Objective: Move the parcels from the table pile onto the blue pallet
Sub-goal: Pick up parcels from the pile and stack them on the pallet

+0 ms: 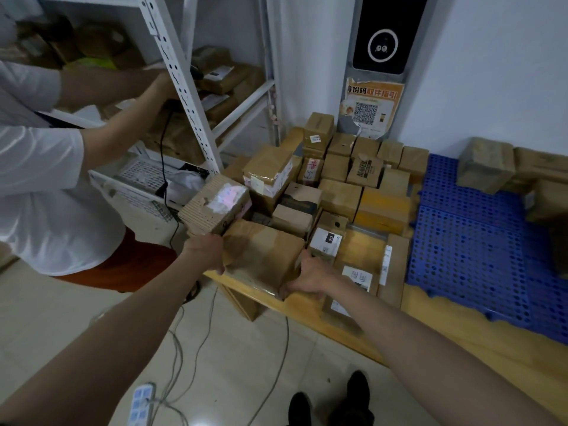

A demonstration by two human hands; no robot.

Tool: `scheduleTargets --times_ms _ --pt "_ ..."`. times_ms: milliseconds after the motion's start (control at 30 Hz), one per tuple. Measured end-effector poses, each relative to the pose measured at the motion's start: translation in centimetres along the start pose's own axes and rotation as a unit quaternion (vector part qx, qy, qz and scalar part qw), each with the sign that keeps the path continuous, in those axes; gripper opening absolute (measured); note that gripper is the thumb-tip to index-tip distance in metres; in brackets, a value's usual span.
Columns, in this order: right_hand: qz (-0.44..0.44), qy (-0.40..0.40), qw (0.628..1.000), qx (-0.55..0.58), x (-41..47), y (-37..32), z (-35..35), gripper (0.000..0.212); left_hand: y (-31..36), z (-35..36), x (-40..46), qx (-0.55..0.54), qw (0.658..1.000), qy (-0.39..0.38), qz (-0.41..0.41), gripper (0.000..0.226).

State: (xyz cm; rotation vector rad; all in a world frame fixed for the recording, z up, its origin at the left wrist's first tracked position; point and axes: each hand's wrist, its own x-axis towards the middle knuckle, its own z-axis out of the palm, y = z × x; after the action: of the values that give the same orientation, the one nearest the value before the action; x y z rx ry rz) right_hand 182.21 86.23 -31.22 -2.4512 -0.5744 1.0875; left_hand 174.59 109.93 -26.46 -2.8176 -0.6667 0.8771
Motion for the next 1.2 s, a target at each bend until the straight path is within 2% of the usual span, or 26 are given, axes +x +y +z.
scheduleTargets --times_ms 167,467,633,700,800,933,1067,1200 --pt "0.005 -0.012 0.999 0.032 0.4 -0.1 0.2 0.121 0.0 0.3 0.2 -0.052 0.999 0.004 -0.015 0.060" --pt "0.006 0.007 0.994 0.111 -0.4 0.6 -1.8 0.118 1.3 -0.7 -0.6 -0.093 0.995 0.037 0.007 0.058" --pt "0.001 0.018 0.993 0.119 -2.4 1.8 -4.6 0.111 2.9 -2.7 -1.0 -0.133 0.989 0.053 0.044 0.084" --pt "0.008 0.026 0.991 0.130 -3.5 2.7 -5.8 0.105 4.1 -3.9 -1.2 -0.145 0.986 0.054 0.056 0.097" --pt "0.018 0.043 0.988 0.149 -5.2 4.4 -7.7 0.103 6.5 -6.0 -1.4 -0.129 0.987 0.054 0.074 0.092" --pt "0.039 0.072 0.980 0.184 -7.3 7.0 -10.4 0.106 10.2 -8.9 -1.5 -0.147 0.981 0.066 0.111 0.096" --pt "0.057 0.098 0.969 0.220 -8.9 9.7 -12.3 0.112 13.8 -11.4 -1.5 -0.134 0.977 0.090 0.142 0.086" --pt "0.064 0.103 0.961 0.250 -9.9 13.1 -14.1 0.113 17.8 -12.8 -1.3 -0.125 0.974 0.094 0.167 0.095"
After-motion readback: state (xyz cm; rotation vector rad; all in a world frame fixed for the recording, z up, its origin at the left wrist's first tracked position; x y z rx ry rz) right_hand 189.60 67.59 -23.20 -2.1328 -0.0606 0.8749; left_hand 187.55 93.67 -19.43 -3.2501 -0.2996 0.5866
